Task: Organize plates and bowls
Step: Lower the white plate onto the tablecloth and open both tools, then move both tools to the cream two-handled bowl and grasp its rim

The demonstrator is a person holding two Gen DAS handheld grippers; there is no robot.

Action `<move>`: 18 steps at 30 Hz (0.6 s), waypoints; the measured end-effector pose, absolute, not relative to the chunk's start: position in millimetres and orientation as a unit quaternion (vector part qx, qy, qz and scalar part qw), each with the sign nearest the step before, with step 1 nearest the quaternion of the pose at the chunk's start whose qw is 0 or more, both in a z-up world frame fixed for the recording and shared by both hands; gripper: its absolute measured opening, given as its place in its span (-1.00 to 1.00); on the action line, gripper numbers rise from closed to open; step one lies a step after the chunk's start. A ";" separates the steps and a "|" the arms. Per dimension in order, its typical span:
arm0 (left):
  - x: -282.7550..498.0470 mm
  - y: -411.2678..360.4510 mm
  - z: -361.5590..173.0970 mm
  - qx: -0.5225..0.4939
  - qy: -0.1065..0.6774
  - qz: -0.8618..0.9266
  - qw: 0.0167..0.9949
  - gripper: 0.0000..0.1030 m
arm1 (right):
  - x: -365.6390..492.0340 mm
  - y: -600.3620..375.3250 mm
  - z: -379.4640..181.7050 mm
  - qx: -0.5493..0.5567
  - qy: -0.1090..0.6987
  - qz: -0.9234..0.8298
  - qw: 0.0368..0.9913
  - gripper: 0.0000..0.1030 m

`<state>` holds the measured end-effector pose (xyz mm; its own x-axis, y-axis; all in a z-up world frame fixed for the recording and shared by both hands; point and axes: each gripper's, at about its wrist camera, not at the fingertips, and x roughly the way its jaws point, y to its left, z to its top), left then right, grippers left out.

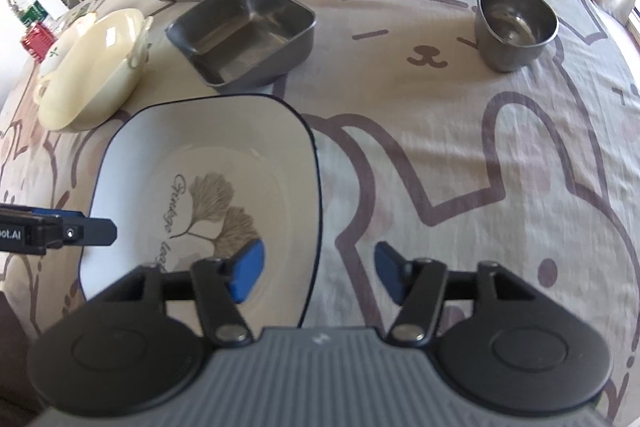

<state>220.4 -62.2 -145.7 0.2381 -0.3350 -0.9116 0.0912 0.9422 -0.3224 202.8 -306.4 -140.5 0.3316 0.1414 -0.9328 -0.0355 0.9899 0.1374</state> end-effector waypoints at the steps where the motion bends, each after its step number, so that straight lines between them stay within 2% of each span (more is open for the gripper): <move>1: 218.8 -61.9 -144.3 -0.100 0.599 -0.138 0.782 0.71 | 201.0 -306.6 -139.0 0.046 0.574 0.055 0.816 0.48; 3: 215.3 -61.3 -141.3 -0.097 0.594 -0.140 0.787 0.81 | 197.8 -307.5 -136.4 0.047 0.571 0.057 0.818 0.57; 4: 213.5 -61.2 -139.4 -0.095 0.591 -0.141 0.789 0.87 | 196.4 -308.3 -135.5 0.047 0.570 0.057 0.818 0.70; 8: 206.1 -59.4 -131.0 -0.090 0.582 -0.143 0.795 0.94 | 187.9 -308.4 -130.0 0.043 0.562 0.054 0.824 0.99; 18: 184.0 -48.3 -102.9 -0.076 0.548 -0.174 0.814 1.00 | 157.1 -316.3 -105.3 0.057 0.537 0.045 0.840 0.99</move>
<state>184.0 -48.3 -102.9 0.3379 -0.3669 -0.8667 0.2007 0.9278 -0.3146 157.1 -316.3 -105.3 0.4186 0.1369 -0.8978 -0.0154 0.9895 0.1437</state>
